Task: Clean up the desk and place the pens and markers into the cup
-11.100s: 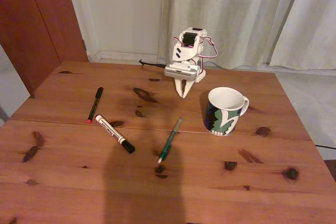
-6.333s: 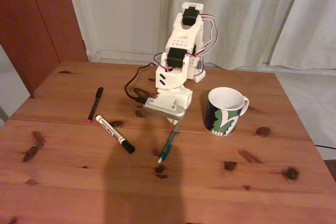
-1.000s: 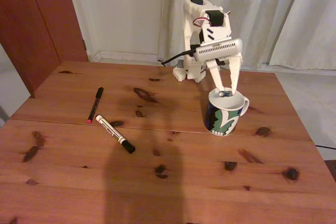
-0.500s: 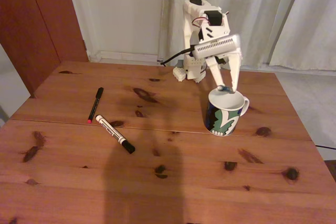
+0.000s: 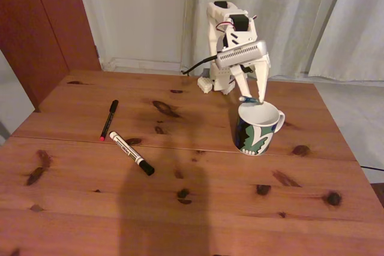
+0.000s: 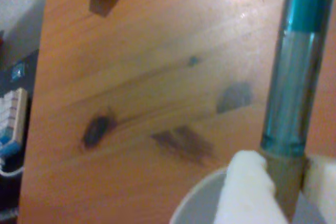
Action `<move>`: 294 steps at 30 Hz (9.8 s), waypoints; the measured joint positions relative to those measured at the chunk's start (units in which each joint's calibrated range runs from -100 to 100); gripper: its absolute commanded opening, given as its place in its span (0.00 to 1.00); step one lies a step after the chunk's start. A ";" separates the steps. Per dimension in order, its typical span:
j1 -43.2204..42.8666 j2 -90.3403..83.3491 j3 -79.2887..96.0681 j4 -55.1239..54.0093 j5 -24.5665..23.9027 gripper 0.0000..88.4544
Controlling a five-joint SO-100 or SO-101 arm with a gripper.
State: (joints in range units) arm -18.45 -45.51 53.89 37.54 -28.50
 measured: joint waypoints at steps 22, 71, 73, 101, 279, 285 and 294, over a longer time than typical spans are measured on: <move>0.00 -0.85 5.27 0.00 0.00 0.02; 10.49 14.75 -2.80 -0.08 8.64 0.01; 10.93 16.86 -2.80 -0.08 10.31 0.01; 22.44 26.69 -10.70 8.88 13.58 0.01; 58.09 70.00 -57.32 19.58 48.35 0.15; 58.38 75.17 -62.17 19.58 48.35 0.15; 60.21 78.98 -64.46 19.58 48.55 0.15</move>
State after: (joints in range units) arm 41.77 33.47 -10.57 57.11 20.05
